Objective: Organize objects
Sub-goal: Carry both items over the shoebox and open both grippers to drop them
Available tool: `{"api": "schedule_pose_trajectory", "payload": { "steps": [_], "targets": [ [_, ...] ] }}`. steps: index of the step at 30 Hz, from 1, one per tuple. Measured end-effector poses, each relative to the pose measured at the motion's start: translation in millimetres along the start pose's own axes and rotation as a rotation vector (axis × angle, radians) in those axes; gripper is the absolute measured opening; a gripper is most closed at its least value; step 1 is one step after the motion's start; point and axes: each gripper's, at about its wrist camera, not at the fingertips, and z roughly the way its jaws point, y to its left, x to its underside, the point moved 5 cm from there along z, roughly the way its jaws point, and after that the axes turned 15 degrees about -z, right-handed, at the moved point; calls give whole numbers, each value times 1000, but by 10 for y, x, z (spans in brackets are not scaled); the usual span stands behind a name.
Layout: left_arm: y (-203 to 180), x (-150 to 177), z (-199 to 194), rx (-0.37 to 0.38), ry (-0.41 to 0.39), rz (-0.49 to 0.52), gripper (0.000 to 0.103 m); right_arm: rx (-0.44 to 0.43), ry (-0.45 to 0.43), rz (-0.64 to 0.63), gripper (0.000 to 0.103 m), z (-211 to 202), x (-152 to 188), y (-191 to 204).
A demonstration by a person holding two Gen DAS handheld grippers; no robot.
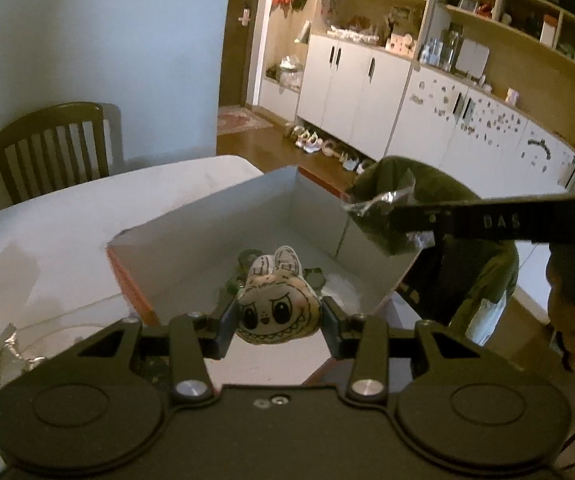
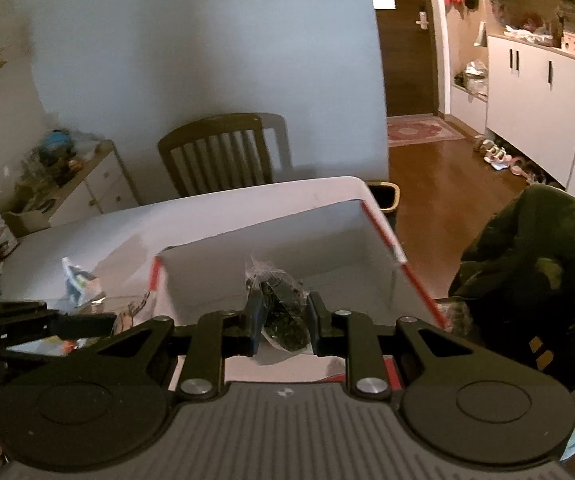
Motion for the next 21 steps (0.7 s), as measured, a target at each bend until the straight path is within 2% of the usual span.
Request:
{"api": "schedule_pose_trajectory", "payload": {
  "steps": [9,21],
  "targets": [
    [-204,-69,532,-35,87,18,43,30,41,-2,23,408,-64,-376],
    [-152,-41,1223,-139,276,17,43,70,168,-48,23,1155,-98,-471]
  ]
}}
